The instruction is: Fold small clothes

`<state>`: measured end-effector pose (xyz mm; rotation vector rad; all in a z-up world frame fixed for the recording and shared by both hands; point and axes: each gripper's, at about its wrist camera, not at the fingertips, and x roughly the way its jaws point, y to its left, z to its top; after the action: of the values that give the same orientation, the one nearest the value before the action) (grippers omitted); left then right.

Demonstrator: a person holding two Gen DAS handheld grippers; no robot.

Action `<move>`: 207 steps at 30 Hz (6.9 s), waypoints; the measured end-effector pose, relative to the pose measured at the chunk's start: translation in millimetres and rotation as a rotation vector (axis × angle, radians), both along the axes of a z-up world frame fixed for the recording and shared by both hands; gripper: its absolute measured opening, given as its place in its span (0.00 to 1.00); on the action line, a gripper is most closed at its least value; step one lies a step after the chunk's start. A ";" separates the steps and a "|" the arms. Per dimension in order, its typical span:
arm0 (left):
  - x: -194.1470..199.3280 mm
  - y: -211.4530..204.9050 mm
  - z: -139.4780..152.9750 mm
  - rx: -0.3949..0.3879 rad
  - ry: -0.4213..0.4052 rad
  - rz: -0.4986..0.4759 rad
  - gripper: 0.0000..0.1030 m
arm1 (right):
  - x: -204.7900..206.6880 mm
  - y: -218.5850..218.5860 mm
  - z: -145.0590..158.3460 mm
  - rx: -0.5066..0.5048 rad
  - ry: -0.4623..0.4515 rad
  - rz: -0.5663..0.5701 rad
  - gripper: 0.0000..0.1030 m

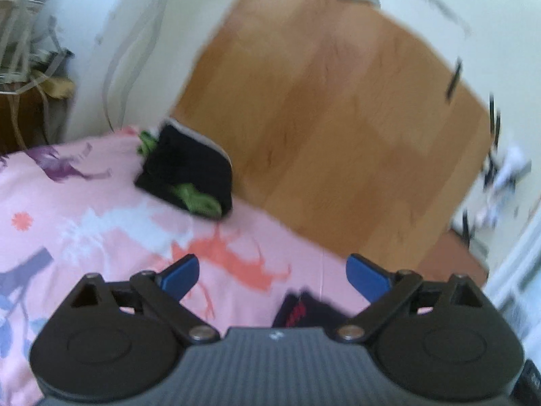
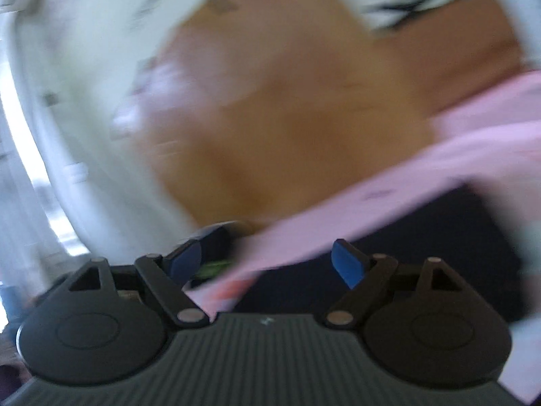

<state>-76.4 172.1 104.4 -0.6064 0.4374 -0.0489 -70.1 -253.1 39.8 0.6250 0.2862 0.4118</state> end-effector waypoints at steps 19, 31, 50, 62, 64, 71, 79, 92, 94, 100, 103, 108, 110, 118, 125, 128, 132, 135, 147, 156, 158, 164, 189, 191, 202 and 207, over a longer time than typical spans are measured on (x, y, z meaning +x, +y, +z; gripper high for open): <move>128.4 -228.8 36.6 0.247 0.176 -0.626 0.53 | 34.2 -36.5 -51.2 -0.105 0.265 -0.079 0.23; 128.6 -319.5 50.3 0.679 0.182 -0.783 0.69 | -26.7 95.2 -1.0 -0.686 -0.202 -0.082 0.21; 137.9 -142.9 52.4 0.261 0.155 -0.678 0.29 | -21.1 142.8 5.1 -0.738 -0.262 0.077 0.23; 166.3 -40.8 -72.3 -0.060 0.306 -0.501 0.51 | -21.5 189.3 -2.2 -1.000 -0.265 0.276 0.50; 155.9 -32.9 -63.5 -0.057 0.246 -0.513 0.55 | -23.3 161.6 15.8 -0.859 -0.234 0.349 0.53; 141.2 -15.6 -46.9 -0.050 0.147 -0.481 0.80 | 44.3 90.1 43.7 -0.416 0.009 0.218 0.83; 165.0 -46.6 -101.1 -0.062 0.274 -0.480 0.67 | 109.4 98.2 -3.2 -0.339 0.214 0.230 0.79; 102.0 -14.8 -64.1 -0.006 0.206 -0.335 0.87 | 70.1 69.1 1.9 -0.164 0.244 0.188 0.87; 85.4 1.8 -59.6 -0.081 0.183 -0.305 0.87 | 57.9 72.4 8.0 -0.205 0.172 0.168 0.87; 42.2 36.4 -30.9 -0.201 0.061 -0.228 0.90 | 31.3 105.1 26.4 -0.195 0.056 0.244 0.87; 17.0 58.7 -19.5 -0.240 -0.008 -0.169 0.92 | 1.6 137.6 43.1 -0.252 -0.098 0.383 0.87; -2.3 81.8 -14.0 -0.264 -0.018 -0.063 0.92 | -34.3 179.5 63.8 -0.383 -0.285 0.478 0.87; -3.3 75.6 -12.4 -0.228 -0.010 -0.048 0.92 | -26.3 176.0 60.9 -0.365 -0.249 0.463 0.87; 61.2 16.6 -19.8 -0.011 0.047 -0.215 1.00 | 44.4 75.1 28.5 -0.213 0.027 0.160 0.87; 142.2 -20.4 -75.8 -0.012 0.253 -0.472 0.99 | 126.8 43.5 -17.8 -0.084 0.263 0.231 0.88; 144.9 -18.3 -93.6 -0.034 0.270 -0.532 1.00 | 148.6 61.2 -31.5 -0.067 0.331 0.317 0.88; 141.3 -18.5 -107.4 -0.083 0.222 -0.586 0.99 | 166.8 84.9 -42.0 -0.036 0.316 0.424 0.89; 143.6 -28.3 -105.8 -0.128 0.209 -0.594 0.82 | 176.8 84.0 -45.1 -0.001 0.312 0.442 0.67; 293.7 -264.4 10.6 0.032 0.099 -0.807 0.61 | 230.2 -88.4 4.9 -0.086 0.121 0.129 0.60; 399.9 -422.0 -5.6 0.122 0.137 -0.744 0.68 | 334.2 -197.9 -50.5 0.049 0.269 -0.057 0.60; 398.1 -423.3 -8.9 0.117 0.128 -0.722 0.73 | 331.6 -190.9 -43.7 -0.010 0.263 -0.062 0.64; 361.0 -400.2 21.5 0.232 0.156 -0.580 0.73 | 305.2 -188.7 -25.6 -0.125 0.166 -0.214 0.78; 90.7 -275.2 55.7 0.552 0.031 -0.447 1.00 | 26.2 -56.6 -12.8 -0.257 0.122 -0.372 0.84; 82.6 -269.1 53.7 0.548 0.039 -0.447 1.00 | 18.9 -52.8 -14.0 -0.247 0.129 -0.377 0.85; 62.3 -258.2 53.2 0.548 0.081 -0.459 1.00 | 5.2 -34.0 -7.5 -0.270 0.116 -0.421 1.00; 62.4 -255.3 51.9 0.556 0.086 -0.442 1.00 | 7.5 -27.8 -8.0 -0.293 0.112 -0.423 1.00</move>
<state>-13.9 -83.2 156.2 0.0427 0.6324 -0.3129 -62.6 -280.9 31.8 0.4057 0.3051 -0.0730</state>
